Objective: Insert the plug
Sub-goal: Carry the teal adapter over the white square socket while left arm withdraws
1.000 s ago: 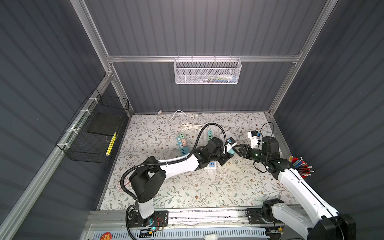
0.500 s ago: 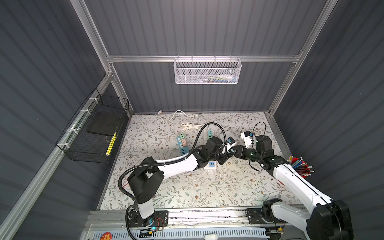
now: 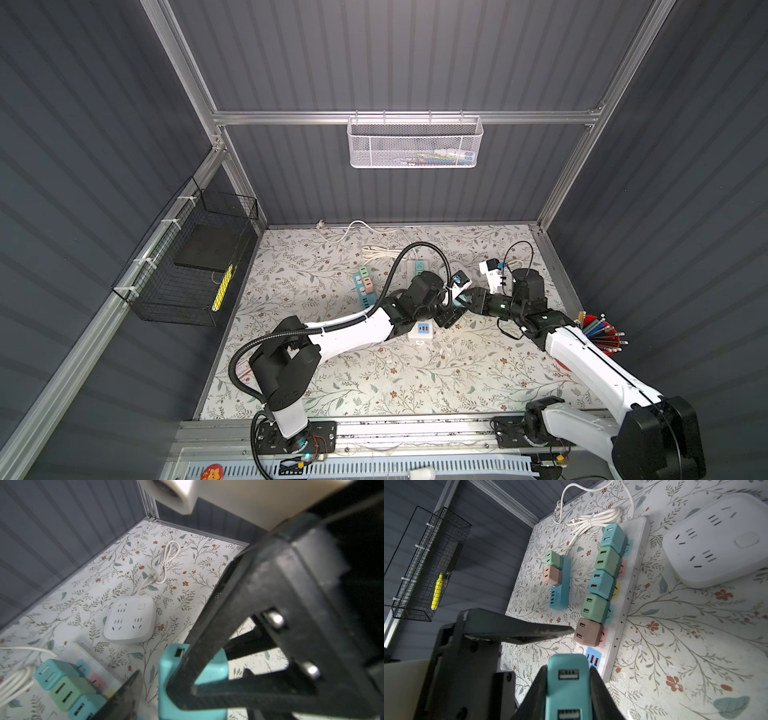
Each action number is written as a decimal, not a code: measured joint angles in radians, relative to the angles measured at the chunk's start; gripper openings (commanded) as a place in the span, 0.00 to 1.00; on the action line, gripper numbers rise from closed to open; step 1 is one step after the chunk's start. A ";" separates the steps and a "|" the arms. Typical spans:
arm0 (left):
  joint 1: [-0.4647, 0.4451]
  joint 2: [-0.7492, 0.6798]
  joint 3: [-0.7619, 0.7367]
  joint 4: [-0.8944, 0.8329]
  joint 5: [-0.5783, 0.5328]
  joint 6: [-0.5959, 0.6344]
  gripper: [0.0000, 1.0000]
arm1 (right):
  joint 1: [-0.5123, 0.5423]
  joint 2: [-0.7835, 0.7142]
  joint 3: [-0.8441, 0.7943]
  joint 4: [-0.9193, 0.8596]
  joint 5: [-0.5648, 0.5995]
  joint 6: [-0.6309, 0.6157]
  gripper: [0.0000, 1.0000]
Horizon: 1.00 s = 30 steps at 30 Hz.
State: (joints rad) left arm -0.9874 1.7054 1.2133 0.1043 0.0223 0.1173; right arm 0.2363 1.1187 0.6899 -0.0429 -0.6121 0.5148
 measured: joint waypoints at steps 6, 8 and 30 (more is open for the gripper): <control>0.000 -0.163 -0.026 -0.032 -0.104 -0.027 1.00 | 0.000 0.108 0.082 0.024 0.147 -0.104 0.23; 0.006 -0.234 -0.049 -0.029 -0.164 -0.033 1.00 | 0.000 0.161 0.113 0.029 0.229 -0.161 0.22; 0.202 -0.338 -0.161 -0.085 -0.303 -0.097 1.00 | 0.002 0.715 0.594 -0.060 0.455 -0.500 0.19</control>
State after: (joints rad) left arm -0.7856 1.3670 1.0523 0.0193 -0.2806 0.0208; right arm 0.2382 1.8339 1.2835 -0.1024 -0.1566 0.0151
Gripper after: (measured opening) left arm 0.999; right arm 0.295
